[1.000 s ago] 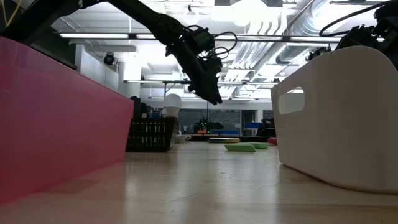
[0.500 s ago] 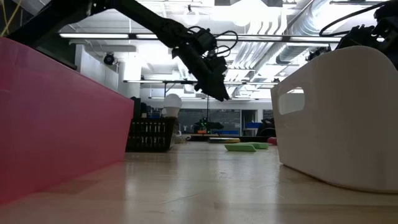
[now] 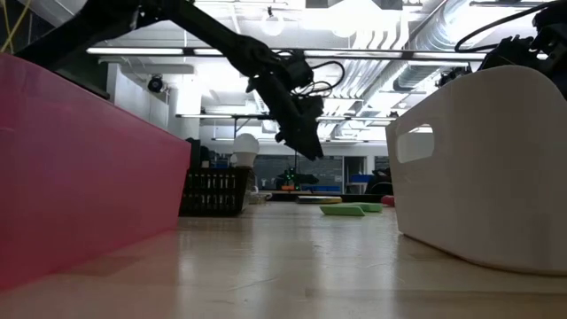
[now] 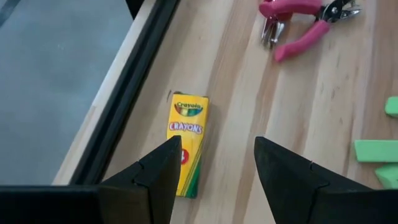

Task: Pick & Place School Supplies
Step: Put the yellow crayon box into the pink bin

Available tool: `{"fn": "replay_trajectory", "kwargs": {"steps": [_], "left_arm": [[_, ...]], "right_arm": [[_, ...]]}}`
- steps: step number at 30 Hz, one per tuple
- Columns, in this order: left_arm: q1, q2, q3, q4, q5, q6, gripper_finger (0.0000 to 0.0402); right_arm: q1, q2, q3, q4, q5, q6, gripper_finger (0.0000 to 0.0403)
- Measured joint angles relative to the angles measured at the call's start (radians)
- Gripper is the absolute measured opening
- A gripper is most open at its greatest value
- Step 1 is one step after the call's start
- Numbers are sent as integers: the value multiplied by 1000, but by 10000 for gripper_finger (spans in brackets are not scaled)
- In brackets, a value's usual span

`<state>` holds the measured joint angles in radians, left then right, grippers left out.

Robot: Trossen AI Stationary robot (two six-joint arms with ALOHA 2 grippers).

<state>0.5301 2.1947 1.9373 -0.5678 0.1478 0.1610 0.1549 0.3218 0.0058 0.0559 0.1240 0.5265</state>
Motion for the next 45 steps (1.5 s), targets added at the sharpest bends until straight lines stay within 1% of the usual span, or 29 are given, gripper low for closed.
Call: {"fn": "replay_trajectory", "kwargs": {"steps": [14,25,31,34,37,39,44,45], "left_arm": [[0,26,0,-35,-9,34,198],[5,46,0,31,15,62,198],[-3,45,0,57,8,65,198],[-13,45,0,37,-39,-15,198],[-34,45,0,23,-175,-118,198],[-52,45,0,26,-244,-177,198],[-85,45,0,54,-303,-212,198],[-91,45,0,52,-329,-217,198]], "right_arm": [[0,0,0,0,0,0,72],[0,0,0,0,0,0,72],[0,0,0,0,0,0,72],[0,0,0,0,0,0,72],[0,0,0,0,0,0,72],[0,0,0,0,0,0,72],[0,0,0,0,0,0,72],[0,0,0,0,0,0,72]]}}
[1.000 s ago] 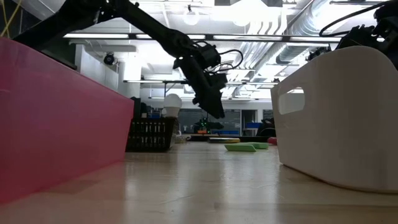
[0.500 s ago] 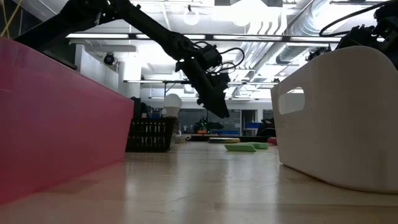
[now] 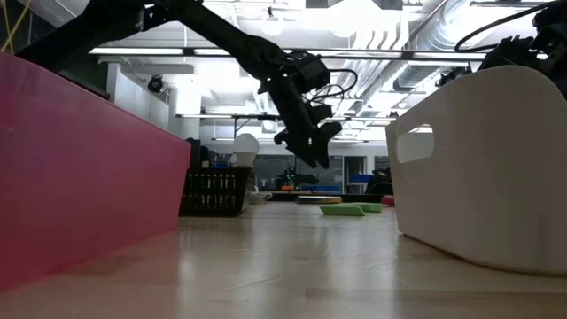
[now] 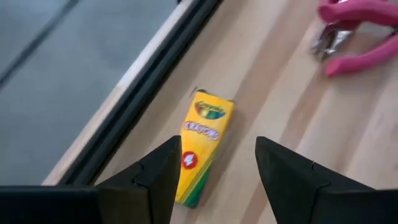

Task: Pick & Place School Supplies
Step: Put the yellow crayon box into the pink bin

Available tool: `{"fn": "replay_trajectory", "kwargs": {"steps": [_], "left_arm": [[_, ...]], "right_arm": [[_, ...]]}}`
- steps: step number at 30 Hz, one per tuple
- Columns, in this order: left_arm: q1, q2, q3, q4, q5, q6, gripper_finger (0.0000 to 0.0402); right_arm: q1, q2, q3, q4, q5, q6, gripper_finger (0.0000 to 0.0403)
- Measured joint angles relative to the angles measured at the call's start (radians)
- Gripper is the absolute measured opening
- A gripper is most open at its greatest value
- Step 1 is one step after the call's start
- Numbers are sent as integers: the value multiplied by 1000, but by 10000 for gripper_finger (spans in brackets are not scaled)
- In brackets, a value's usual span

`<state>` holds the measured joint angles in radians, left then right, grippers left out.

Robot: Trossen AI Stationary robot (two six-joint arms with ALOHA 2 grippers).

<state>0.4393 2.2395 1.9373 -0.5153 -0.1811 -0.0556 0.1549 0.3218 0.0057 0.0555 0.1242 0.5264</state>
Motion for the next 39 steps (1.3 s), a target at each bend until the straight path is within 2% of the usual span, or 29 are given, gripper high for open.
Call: {"fn": "replay_trajectory", "kwargs": {"steps": [3,8,12,19,39], "left_arm": [[-16,0,0,-13,-95,-11,198],[-39,0,0,-29,-195,28,198],[-43,14,0,-14,-193,44,198],[-15,56,-1,5,-118,33,198],[17,58,0,4,-89,58,198]], "right_arm": [[0,0,0,0,0,0,72],[0,0,0,0,0,0,72],[0,0,0,0,0,0,72],[0,0,0,0,0,0,72],[0,0,0,0,4,0,72]]}}
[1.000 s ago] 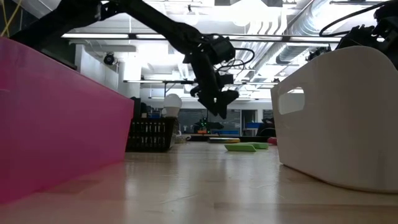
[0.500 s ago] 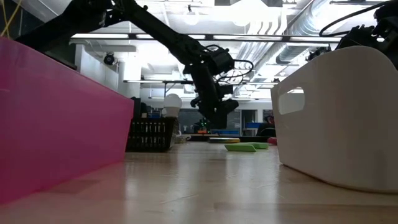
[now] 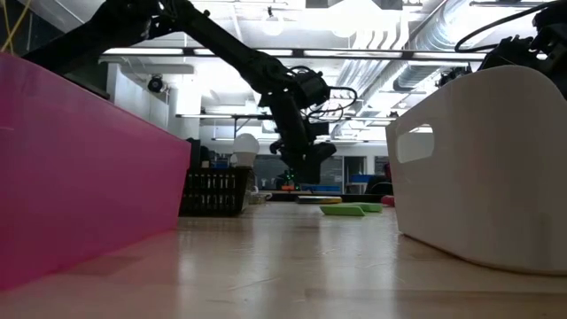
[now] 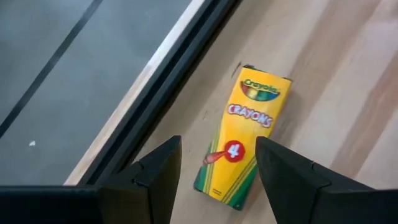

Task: Pick & Place School Supplies
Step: Put the yellow crayon box into the pink bin

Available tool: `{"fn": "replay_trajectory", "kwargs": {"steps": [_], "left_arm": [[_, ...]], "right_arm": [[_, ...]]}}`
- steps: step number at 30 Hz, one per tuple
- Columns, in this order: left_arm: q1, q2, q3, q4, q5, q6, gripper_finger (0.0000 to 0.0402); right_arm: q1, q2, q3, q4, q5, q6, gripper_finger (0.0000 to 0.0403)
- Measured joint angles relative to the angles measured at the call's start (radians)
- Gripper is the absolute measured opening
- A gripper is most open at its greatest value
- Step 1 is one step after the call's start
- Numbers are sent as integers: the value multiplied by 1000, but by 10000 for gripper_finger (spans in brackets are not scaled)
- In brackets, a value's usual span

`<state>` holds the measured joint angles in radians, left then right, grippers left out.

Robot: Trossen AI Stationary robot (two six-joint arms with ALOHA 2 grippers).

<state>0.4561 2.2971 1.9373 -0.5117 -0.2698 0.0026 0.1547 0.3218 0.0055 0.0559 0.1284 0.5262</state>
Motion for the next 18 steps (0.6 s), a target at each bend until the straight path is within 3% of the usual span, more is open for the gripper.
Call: {"fn": "replay_trajectory", "kwargs": {"steps": [8,18], "left_arm": [[0,0,0,0,66,8,198],[-16,0,0,-5,70,8,198]], "right_arm": [[0,0,0,0,0,0,72],[0,0,0,0,0,0,72]]}}
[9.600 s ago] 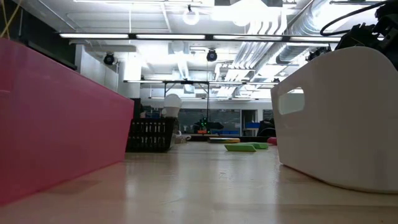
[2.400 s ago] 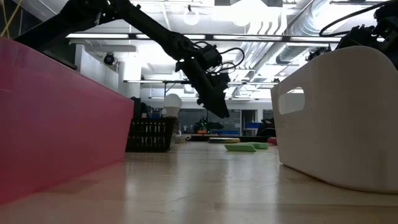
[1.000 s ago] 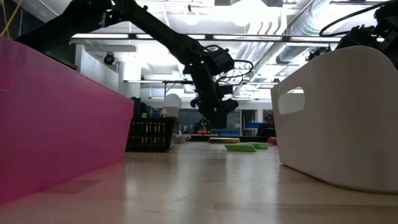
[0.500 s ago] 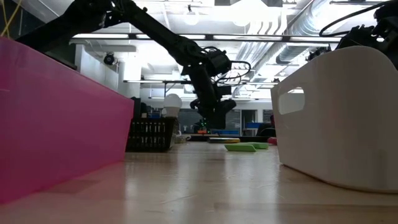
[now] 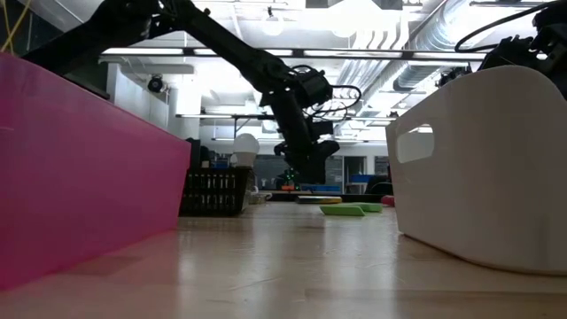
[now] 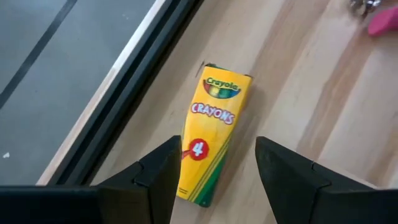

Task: Pick & Place School Supplies
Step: Put the yellow crayon box into the pink bin

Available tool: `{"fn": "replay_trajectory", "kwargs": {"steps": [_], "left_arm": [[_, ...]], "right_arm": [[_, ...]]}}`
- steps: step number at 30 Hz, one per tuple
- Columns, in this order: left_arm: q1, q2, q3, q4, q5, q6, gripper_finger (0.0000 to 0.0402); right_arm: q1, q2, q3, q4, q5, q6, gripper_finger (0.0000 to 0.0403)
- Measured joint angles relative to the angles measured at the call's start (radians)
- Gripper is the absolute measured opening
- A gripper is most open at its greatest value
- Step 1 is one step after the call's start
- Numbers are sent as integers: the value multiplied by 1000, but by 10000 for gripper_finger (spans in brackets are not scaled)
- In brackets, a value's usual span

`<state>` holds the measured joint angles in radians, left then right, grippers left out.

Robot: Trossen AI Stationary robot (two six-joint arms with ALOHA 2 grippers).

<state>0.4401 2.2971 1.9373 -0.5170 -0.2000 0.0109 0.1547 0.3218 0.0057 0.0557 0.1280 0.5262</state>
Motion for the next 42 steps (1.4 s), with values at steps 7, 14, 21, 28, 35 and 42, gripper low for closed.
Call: {"fn": "replay_trajectory", "kwargs": {"steps": [7,14,21,28,35,42], "left_arm": [[-25,-15,0,-4,3,18,198],[-55,-25,0,-7,3,50,198],[-65,-90,0,-62,4,37,198],[-65,-109,0,-97,58,70,198],[-67,-110,0,-134,64,98,198],[-86,-116,0,-137,67,102,198]], "right_arm": [[0,0,0,0,0,0,72],[0,0,0,0,0,0,72],[0,0,0,10,-1,0,72],[0,0,0,14,25,21,72],[-8,2,2,16,17,18,72],[-118,3,77,-65,192,-160,72]]}}
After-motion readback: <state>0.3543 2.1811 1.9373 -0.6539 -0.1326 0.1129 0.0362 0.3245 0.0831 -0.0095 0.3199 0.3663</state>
